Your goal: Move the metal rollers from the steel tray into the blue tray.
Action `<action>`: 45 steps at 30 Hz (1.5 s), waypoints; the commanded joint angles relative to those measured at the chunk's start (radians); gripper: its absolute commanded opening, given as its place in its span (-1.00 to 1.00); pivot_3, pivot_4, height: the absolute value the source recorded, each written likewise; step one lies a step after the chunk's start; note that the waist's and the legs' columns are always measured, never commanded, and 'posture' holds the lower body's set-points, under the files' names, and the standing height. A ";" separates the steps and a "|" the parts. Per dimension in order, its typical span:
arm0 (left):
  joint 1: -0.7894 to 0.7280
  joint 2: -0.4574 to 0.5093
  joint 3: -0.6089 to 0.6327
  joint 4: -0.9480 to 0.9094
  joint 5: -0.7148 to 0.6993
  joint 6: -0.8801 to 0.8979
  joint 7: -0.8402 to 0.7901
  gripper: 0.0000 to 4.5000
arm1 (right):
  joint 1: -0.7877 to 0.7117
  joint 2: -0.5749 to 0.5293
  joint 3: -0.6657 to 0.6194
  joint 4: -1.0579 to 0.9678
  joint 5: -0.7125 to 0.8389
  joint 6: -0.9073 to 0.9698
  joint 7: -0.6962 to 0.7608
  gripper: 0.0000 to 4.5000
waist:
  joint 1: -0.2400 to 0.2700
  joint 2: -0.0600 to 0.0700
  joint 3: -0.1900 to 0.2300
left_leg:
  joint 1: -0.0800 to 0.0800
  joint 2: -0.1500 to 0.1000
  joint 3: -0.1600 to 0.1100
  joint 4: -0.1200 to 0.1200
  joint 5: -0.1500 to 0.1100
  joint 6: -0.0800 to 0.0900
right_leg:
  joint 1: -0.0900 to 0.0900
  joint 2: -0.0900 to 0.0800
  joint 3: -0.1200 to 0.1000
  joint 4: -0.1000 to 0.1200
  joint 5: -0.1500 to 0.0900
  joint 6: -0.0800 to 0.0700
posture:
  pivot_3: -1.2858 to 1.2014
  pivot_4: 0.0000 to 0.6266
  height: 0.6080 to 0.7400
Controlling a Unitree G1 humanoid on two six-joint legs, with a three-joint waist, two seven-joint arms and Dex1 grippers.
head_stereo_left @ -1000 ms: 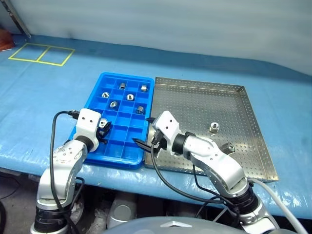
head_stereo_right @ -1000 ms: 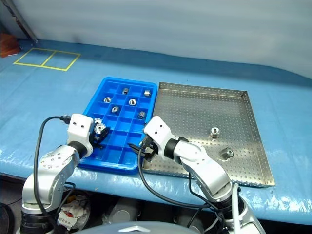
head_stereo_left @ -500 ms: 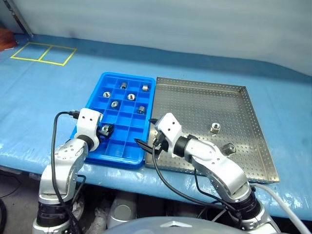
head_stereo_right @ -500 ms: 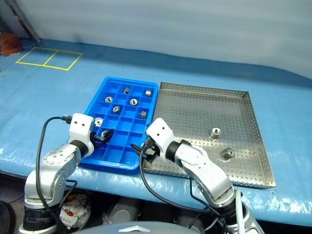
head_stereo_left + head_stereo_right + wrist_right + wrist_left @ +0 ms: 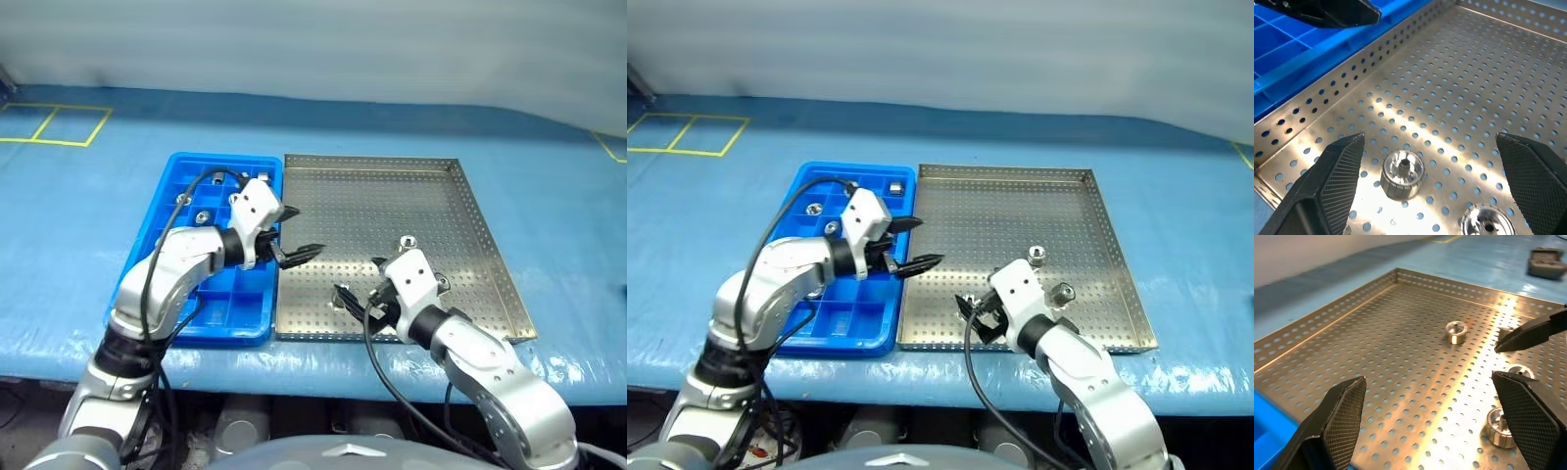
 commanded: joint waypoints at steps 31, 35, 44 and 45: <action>-0.091 0.001 -0.289 0.314 0.292 -0.300 -0.334 -0.25 | 0.114 0.053 -0.004 -0.108 -0.028 -0.040 -0.147 1.00 | -0.102 0.000 0.000 | 0.003 0.001 0.003 0.000 0.000 0.001 | -0.002 0.001 0.009 0.002 0.001 0.002 | -0.06 -0.52 1.00; -0.073 -0.012 -0.209 0.268 0.252 -0.242 -0.277 -0.25 | 0.069 0.047 0.006 -0.089 -0.022 -0.034 -0.126 1.00 | -0.096 0.000 0.000 | 0.003 0.001 0.003 0.001 0.000 0.001 | -0.001 0.001 0.009 0.003 0.001 0.002 | 0.01 -0.52 1.00; 0.048 -0.109 0.145 0.018 0.142 -0.058 0.073 -0.25 | -0.139 -0.001 0.069 0.018 0.006 -0.038 -0.001 1.00 | -0.062 0.000 0.000 | 0.003 0.000 0.003 0.001 0.000 0.001 | -0.001 0.001 0.009 0.003 0.004 0.007 | 0.11 -0.52 1.00; 0.071 -0.117 0.181 -0.025 0.140 -0.041 0.118 -0.25 | -0.170 -0.004 0.081 0.037 0.011 -0.044 0.017 1.00 | -0.056 0.000 0.000 | 0.003 0.001 0.003 0.001 0.000 0.001 | -0.001 0.001 0.009 0.003 0.004 0.007 | 0.13 -0.52 1.00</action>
